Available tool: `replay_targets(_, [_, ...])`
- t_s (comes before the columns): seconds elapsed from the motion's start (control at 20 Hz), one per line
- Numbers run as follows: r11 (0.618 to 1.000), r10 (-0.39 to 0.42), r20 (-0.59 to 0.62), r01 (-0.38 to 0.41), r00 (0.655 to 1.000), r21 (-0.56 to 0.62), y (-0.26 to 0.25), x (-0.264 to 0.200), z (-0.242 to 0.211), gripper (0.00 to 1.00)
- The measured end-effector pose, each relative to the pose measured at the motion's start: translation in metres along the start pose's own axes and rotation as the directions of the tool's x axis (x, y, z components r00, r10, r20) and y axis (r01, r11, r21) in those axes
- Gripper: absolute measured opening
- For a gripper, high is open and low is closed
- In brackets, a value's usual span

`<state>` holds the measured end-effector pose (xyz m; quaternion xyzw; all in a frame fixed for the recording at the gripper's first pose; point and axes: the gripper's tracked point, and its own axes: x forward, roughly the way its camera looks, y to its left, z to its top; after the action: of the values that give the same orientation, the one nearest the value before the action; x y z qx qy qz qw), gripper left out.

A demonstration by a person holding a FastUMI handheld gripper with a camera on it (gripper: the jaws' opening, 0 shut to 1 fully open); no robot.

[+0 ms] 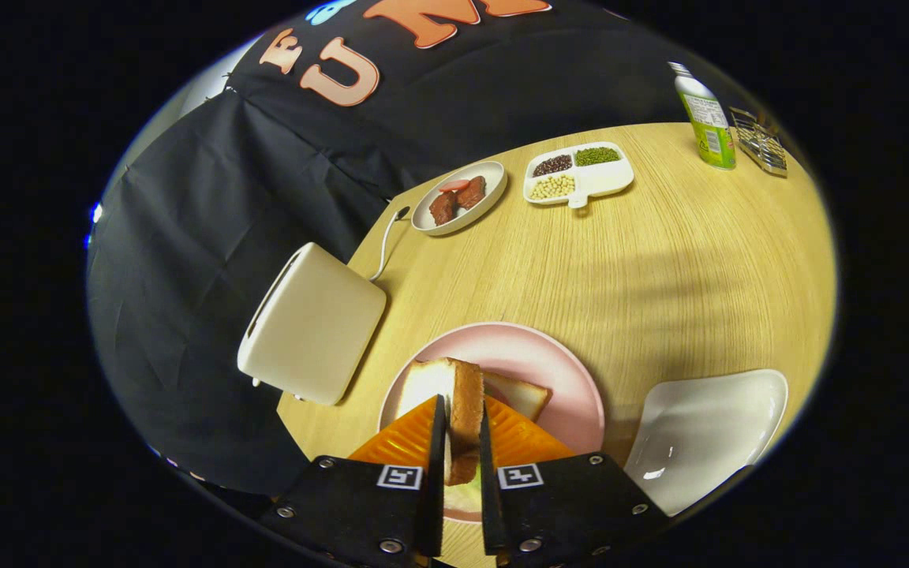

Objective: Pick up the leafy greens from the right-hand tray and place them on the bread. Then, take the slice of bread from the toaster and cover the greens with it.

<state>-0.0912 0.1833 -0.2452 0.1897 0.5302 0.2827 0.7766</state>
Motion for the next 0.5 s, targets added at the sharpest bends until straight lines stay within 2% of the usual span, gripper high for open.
replay_targets(0.05, [1.000,-0.020,0.008,0.020,1.000,-0.024,-0.002,0.000,0.000,0.28])
replay_targets(0.25, [0.989,-0.085,0.050,0.090,0.995,-0.113,-0.010,0.000,0.004,0.46])
replay_targets(0.5, [0.971,-0.113,0.173,0.146,0.978,-0.188,-0.010,-0.018,0.029,0.49])
